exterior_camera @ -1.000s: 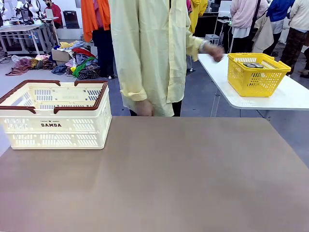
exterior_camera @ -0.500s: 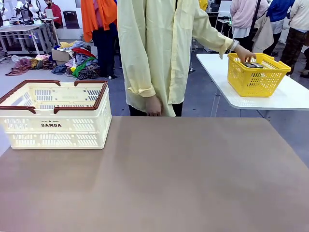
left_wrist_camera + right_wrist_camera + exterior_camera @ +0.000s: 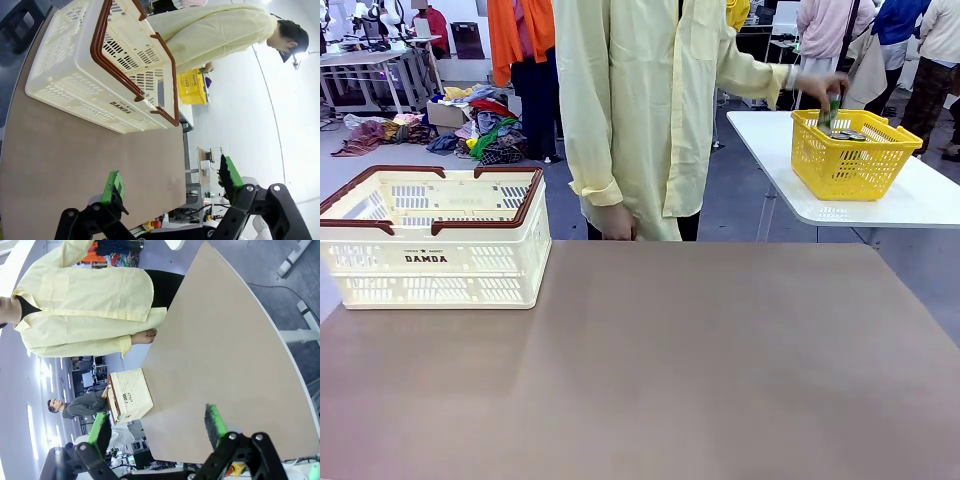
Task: Place the drinks into the Shopping basket.
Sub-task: Pick up one drink and place it into the Shopping basket.
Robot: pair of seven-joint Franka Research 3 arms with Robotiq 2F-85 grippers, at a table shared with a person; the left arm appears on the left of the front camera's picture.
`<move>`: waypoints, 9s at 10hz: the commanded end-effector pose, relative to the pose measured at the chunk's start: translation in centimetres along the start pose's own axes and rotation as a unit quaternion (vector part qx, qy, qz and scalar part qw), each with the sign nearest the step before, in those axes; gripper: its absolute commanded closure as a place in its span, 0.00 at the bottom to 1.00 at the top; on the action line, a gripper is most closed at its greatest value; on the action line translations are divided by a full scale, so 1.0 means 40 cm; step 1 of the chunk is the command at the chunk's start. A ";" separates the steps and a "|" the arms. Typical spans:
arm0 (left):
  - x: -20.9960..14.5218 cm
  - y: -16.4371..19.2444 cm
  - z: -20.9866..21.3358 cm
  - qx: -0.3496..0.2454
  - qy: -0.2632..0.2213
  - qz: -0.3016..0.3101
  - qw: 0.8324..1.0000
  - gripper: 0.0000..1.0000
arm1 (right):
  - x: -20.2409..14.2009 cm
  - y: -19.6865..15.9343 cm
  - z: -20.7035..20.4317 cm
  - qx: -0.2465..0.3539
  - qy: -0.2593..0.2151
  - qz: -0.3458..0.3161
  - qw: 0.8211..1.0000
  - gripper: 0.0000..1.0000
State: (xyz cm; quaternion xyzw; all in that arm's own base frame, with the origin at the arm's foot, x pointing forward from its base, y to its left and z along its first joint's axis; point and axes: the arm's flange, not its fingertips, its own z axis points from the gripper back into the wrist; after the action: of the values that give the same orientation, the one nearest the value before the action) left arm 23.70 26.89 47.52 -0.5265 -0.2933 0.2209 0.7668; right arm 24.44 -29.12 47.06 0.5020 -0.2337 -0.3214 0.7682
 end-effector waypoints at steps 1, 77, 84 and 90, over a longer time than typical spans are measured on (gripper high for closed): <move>0.005 -0.001 0.003 -0.009 -0.002 -0.009 1.000 0.00 | 0.004 0.000 0.007 0.001 0.003 0.007 1.000 0.00; 0.005 -0.001 0.003 -0.009 -0.002 -0.009 1.000 0.00 | -0.278 0.104 -0.399 -0.228 0.359 0.082 0.902 0.00; 0.005 -0.001 0.003 -0.009 -0.002 -0.009 1.000 0.00 | -0.745 0.241 -0.912 -0.527 0.425 0.251 0.692 0.00; 0.005 -0.001 0.003 -0.009 -0.002 -0.009 1.000 0.00 | -0.632 0.151 -0.931 -0.524 0.211 0.142 0.813 0.00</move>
State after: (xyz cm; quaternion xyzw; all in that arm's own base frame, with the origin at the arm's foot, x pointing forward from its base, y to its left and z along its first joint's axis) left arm 23.79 26.92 47.63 -0.5247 -0.2933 0.2200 0.7683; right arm 33.94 14.15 38.36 0.0307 0.1030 -0.1388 0.9845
